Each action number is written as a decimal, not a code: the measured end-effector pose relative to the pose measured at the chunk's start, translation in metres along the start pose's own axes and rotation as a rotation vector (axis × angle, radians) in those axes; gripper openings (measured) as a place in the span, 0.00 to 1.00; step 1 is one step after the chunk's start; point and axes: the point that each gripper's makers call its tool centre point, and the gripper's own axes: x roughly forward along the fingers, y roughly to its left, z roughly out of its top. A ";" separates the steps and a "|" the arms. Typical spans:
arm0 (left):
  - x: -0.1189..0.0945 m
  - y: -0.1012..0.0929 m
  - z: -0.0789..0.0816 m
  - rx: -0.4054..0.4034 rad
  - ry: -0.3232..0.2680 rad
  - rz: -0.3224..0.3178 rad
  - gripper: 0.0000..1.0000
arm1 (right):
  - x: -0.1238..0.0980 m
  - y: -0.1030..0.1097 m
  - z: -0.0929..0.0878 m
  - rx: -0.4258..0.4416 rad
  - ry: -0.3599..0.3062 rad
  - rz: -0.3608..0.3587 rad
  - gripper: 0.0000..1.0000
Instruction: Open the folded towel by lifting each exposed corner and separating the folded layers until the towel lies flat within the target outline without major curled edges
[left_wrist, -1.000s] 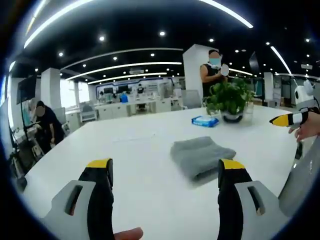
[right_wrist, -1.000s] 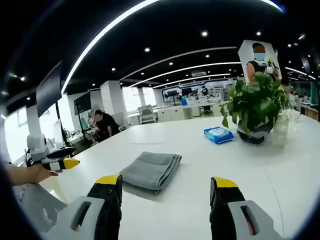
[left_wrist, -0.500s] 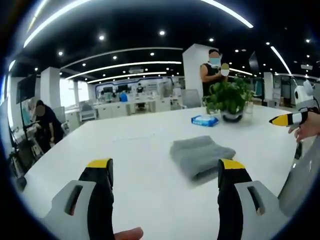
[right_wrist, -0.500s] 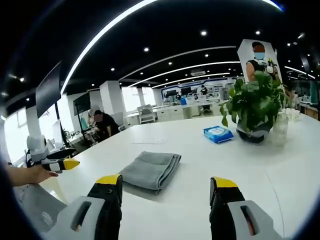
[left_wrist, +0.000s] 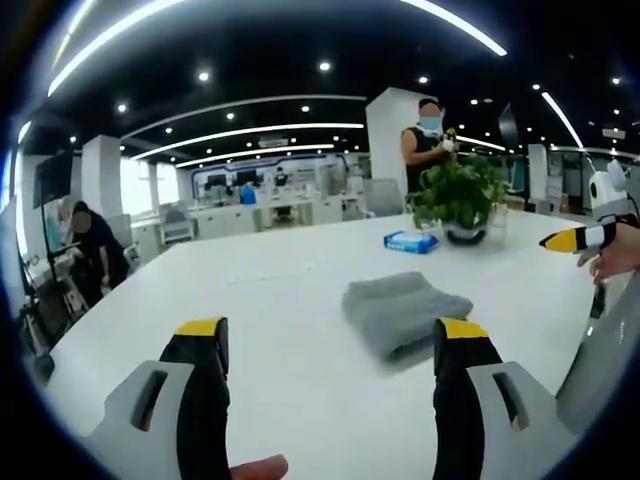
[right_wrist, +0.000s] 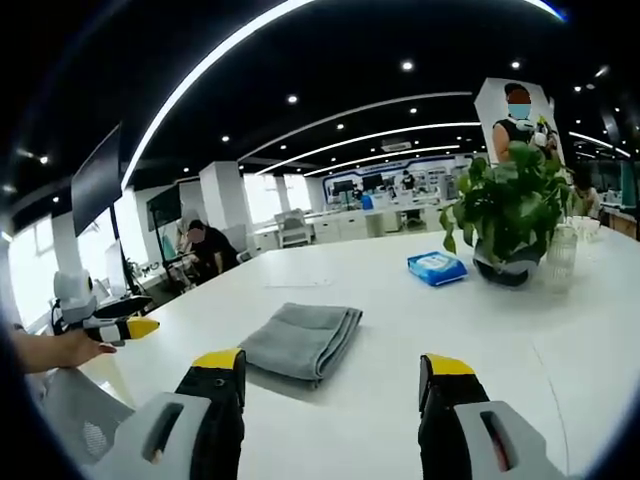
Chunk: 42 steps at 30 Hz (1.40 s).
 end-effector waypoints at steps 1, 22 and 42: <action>0.000 0.000 0.000 0.001 -0.001 0.001 0.83 | 0.000 0.000 0.000 0.000 0.000 -0.001 0.70; -0.001 0.004 0.001 -0.040 -0.008 0.008 0.81 | -0.002 -0.003 0.004 0.022 -0.019 -0.008 0.69; 0.032 -0.011 0.052 -0.054 -0.060 -0.072 0.72 | -0.008 -0.014 0.018 0.028 -0.088 -0.046 0.69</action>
